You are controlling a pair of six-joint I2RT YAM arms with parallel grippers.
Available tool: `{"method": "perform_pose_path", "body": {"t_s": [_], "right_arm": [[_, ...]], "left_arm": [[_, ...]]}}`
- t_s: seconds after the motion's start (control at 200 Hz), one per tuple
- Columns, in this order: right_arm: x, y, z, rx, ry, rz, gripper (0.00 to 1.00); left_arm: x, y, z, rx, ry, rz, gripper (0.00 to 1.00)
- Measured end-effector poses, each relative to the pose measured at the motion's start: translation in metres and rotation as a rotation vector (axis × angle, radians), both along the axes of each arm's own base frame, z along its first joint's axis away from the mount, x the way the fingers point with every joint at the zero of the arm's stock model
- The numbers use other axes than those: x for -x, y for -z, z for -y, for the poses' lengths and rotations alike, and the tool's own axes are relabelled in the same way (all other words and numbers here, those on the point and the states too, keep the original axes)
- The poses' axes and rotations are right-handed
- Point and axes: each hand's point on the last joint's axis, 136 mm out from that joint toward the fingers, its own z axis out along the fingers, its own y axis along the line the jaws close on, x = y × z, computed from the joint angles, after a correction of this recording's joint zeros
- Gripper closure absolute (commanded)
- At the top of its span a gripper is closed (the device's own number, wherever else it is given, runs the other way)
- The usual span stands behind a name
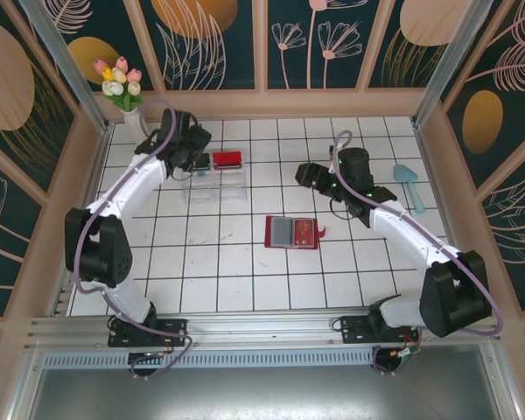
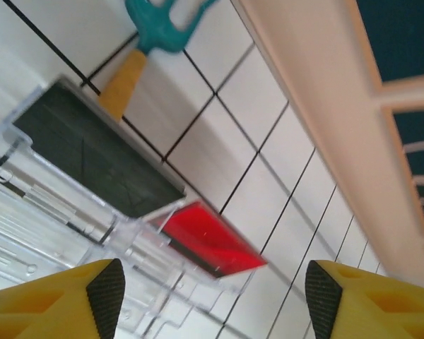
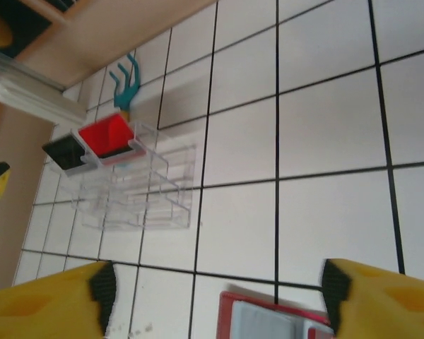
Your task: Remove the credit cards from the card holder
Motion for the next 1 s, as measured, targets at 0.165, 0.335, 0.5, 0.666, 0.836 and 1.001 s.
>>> {"method": "perform_pose_path", "body": {"t_s": [0.165, 0.335, 0.5, 0.666, 0.836, 1.001], "right_arm": [[0.026, 0.039, -0.007, 0.052, -0.029, -0.096, 0.58], [0.059, 0.086, -0.006, 0.057, -0.052, -0.231, 0.62], [0.081, 0.113, -0.005, 0.024, -0.061, -0.327, 0.72], [0.085, 0.124, -0.002, 0.031, -0.044, -0.364, 0.87], [0.086, 0.136, 0.008, 0.068, -0.010, -0.387, 0.91], [0.086, 0.145, 0.017, 0.117, 0.017, -0.399, 0.94]], "left_arm": [[0.028, 0.022, 0.043, -0.029, 0.194, 0.027, 0.37], [0.073, 0.047, 0.103, -0.001, 0.407, 0.031, 0.54], [0.107, 0.063, 0.138, -0.005, 0.551, 0.007, 0.63], [0.127, 0.070, 0.174, 0.025, 0.676, 0.014, 0.70], [0.150, 0.102, 0.222, 0.046, 0.823, -0.052, 0.80], [0.169, 0.124, 0.240, 0.055, 0.888, -0.107, 0.79]]}}
